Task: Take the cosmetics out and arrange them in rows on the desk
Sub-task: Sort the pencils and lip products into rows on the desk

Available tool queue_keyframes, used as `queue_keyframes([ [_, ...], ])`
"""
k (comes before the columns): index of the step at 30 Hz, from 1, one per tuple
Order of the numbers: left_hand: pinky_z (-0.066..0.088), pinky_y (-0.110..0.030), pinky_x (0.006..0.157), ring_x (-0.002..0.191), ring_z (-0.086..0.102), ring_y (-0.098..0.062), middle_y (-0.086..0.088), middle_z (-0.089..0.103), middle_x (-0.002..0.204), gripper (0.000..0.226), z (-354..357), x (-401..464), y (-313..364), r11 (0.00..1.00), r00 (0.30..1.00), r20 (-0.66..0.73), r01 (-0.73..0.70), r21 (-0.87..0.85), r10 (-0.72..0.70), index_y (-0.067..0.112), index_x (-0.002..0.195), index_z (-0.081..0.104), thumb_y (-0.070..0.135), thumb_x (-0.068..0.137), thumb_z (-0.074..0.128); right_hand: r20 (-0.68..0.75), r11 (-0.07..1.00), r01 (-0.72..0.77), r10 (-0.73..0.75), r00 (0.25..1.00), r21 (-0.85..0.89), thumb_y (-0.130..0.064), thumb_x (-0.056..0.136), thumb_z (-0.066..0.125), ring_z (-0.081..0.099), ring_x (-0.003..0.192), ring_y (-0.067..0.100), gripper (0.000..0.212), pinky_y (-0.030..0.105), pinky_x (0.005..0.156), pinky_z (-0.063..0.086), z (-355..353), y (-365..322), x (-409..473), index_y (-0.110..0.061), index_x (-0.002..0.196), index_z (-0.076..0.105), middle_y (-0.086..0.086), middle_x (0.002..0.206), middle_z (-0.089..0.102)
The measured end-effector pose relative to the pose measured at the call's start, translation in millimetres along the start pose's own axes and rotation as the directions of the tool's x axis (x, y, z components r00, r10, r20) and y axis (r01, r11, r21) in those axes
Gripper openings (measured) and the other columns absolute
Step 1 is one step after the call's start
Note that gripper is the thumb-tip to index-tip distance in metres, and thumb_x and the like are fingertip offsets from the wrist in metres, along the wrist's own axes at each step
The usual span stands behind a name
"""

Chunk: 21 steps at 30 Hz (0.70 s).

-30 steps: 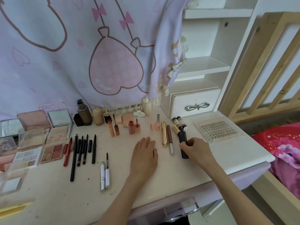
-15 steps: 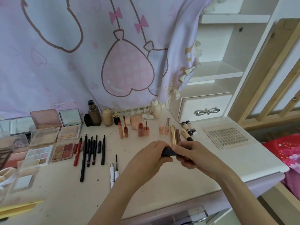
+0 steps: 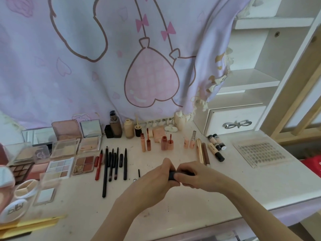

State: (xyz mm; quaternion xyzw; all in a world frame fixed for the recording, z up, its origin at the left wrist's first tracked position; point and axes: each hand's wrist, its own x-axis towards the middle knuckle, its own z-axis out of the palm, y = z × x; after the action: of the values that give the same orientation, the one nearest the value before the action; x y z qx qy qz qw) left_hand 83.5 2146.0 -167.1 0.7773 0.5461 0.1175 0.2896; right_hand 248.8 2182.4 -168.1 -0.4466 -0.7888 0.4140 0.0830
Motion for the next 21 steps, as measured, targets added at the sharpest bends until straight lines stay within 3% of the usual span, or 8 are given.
queue_keyframes([
  [5, 0.035, -0.023, 0.060, 0.065, 0.044, -0.006, 0.007, 0.051, 0.083, 0.017, -6, -1, -2, 1.000, 1.000, -0.017, -0.017, -0.016, 0.017, 0.021, 0.097, 0.033, 0.034, 0.096, 0.044, -0.025, 0.994, 0.079, -0.077, 0.997, 0.081, -0.032, 0.093, 0.054, 0.043, 0.053, 0.003, 0.018, 0.023, 0.058, 0.037, -2, 4, 3, -0.025, 0.077, 0.060, -0.010, 0.061, 0.050],
  [9, 0.036, -0.019, 0.059, 0.068, 0.045, -0.005, 0.009, 0.049, 0.085, 0.018, -5, 2, -5, 0.998, 0.999, -0.038, -0.007, 0.056, 0.009, 0.025, 0.098, 0.035, 0.037, 0.094, 0.047, 0.013, 0.998, 0.069, -0.069, 0.998, 0.000, -0.038, 0.093, 0.052, 0.041, 0.056, 0.007, 0.021, 0.023, 0.059, 0.035, -4, 4, 6, -0.022, 0.087, 0.063, -0.010, 0.062, 0.048],
  [12, 0.038, -0.017, 0.065, 0.076, 0.046, -0.005, 0.007, 0.050, 0.095, 0.019, -7, 2, -13, 0.995, 0.993, -0.115, 0.005, 0.103, 0.007, 0.028, 0.098, 0.038, 0.039, 0.092, 0.051, 0.029, 1.000, 0.030, -0.030, 0.999, -0.008, -0.043, 0.092, 0.050, 0.042, 0.056, 0.006, 0.026, 0.021, 0.059, 0.035, -7, 8, 6, -0.019, 0.093, 0.062, -0.012, 0.062, 0.049],
  [16, 0.035, -0.014, 0.078, 0.089, 0.042, -0.005, 0.013, 0.041, 0.100, 0.023, -11, -1, -32, 0.987, 0.971, -0.229, -0.026, 0.161, 0.063, 0.027, 0.107, 0.048, 0.041, 0.089, 0.053, 0.045, 0.997, 0.001, -0.004, 0.999, 0.073, -0.034, 0.094, 0.051, 0.041, 0.056, 0.004, 0.019, 0.020, 0.058, 0.036, -13, 17, 4, -0.018, 0.097, 0.060, -0.013, 0.065, 0.054],
  [18, 0.032, -0.010, 0.084, 0.096, 0.041, -0.004, 0.014, 0.038, 0.103, 0.027, -12, -1, -42, 0.996, 0.953, -0.301, -0.006, 0.086, 0.032, 0.025, 0.111, 0.052, 0.038, 0.087, 0.057, 0.022, 0.988, -0.001, -0.002, 1.000, 0.154, -0.029, 0.094, 0.052, 0.042, 0.058, 0.004, 0.012, 0.018, 0.059, 0.036, -11, 22, 5, -0.020, 0.097, 0.060, -0.012, 0.069, 0.057],
  [21, 0.033, -0.002, 0.075, 0.089, 0.043, -0.002, 0.012, 0.039, 0.098, 0.025, -17, 1, -53, 0.996, 0.907, -0.414, 0.053, -0.075, -0.079, 0.021, 0.109, 0.055, 0.028, 0.086, 0.061, -0.110, 0.948, 0.043, -0.009, 0.994, 0.314, -0.021, 0.093, 0.054, 0.049, 0.066, 0.001, 0.009, 0.017, 0.064, 0.038, -2, 27, 12, -0.021, 0.098, 0.062, -0.008, 0.077, 0.065],
])
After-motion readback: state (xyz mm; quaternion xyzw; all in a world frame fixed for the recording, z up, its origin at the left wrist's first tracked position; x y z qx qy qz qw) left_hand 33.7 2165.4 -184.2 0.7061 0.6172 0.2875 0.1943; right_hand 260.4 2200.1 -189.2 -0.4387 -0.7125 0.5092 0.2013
